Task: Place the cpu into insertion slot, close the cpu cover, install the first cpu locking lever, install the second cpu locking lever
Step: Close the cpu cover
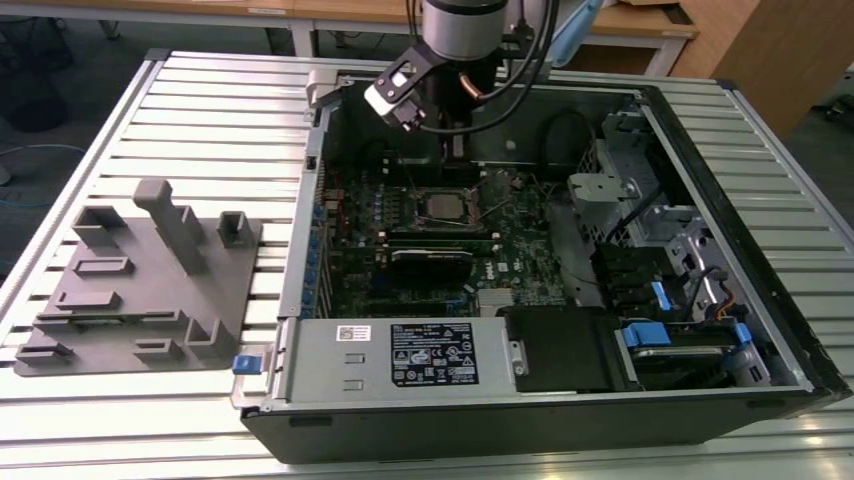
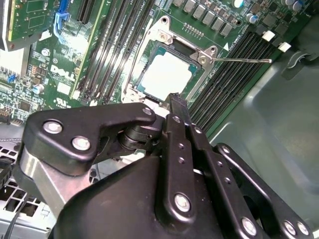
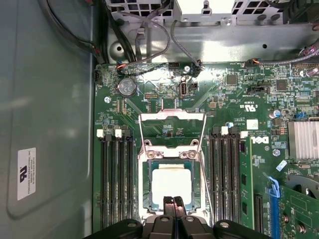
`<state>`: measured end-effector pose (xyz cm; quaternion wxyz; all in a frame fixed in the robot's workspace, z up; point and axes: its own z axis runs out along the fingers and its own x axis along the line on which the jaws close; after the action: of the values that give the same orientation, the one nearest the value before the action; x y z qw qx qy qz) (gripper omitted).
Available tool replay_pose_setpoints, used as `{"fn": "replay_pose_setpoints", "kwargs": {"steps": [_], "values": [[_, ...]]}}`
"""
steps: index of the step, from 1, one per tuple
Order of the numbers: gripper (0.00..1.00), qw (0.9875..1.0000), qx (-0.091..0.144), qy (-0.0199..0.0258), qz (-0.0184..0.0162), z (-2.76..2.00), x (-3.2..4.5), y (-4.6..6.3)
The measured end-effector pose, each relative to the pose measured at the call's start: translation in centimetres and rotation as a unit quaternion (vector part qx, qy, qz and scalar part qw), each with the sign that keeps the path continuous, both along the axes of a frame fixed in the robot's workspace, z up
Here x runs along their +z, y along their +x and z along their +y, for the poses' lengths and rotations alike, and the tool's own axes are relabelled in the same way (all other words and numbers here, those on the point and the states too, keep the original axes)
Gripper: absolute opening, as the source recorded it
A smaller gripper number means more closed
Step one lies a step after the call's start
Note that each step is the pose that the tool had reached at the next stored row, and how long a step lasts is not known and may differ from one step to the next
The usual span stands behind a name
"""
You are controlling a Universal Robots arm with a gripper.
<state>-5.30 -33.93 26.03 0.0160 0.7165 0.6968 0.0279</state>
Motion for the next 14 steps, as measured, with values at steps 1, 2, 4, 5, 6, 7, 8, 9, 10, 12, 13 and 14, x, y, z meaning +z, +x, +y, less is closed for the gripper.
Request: {"fn": "replay_pose_setpoints", "kwargs": {"steps": [1, 2, 4, 5, 6, 7, 8, 9, 10, 12, 13, 14], "values": [[0.11, 1.0, 0.0, 0.0, 0.0, 0.0, 0.06, 0.0], [0.11, 1.0, 0.0, 0.0, 0.0, 0.0, 0.12, 0.0], [0.11, 1.0, 0.0, -0.0001, 0.0, 0.0, 0.22, 0.0], [0.11, 1.0, 0.0, 0.0001, 0.0, 0.0, 0.25, 0.0], [0.11, 1.0, 0.0, 0.0001, -0.0001, 0.0, 0.25, 0.0], [0.11, 1.0, 0.0, 0.0001, -0.0001, 0.0, 0.25, 0.0], [0.11, 1.0, 0.0, 0.0001, -0.0001, 0.0, 0.25, 0.0], [0.11, 1.0, 0.0, 0.0, 0.0, 0.0, 0.27, 0.0], [0.11, 1.0, 0.0, 0.0, 0.0, 0.0, 0.27, 0.0], [0.11, 1.0, 0.0, 0.0, 0.0, 0.0, 0.29, 0.0], [0.11, 1.0, 0.0, -0.0003, 0.0002, 0.0, 0.33, 0.0], [0.11, 1.0, 0.0, -0.0002, 0.0001, -0.01, 0.39, 0.0]]}}
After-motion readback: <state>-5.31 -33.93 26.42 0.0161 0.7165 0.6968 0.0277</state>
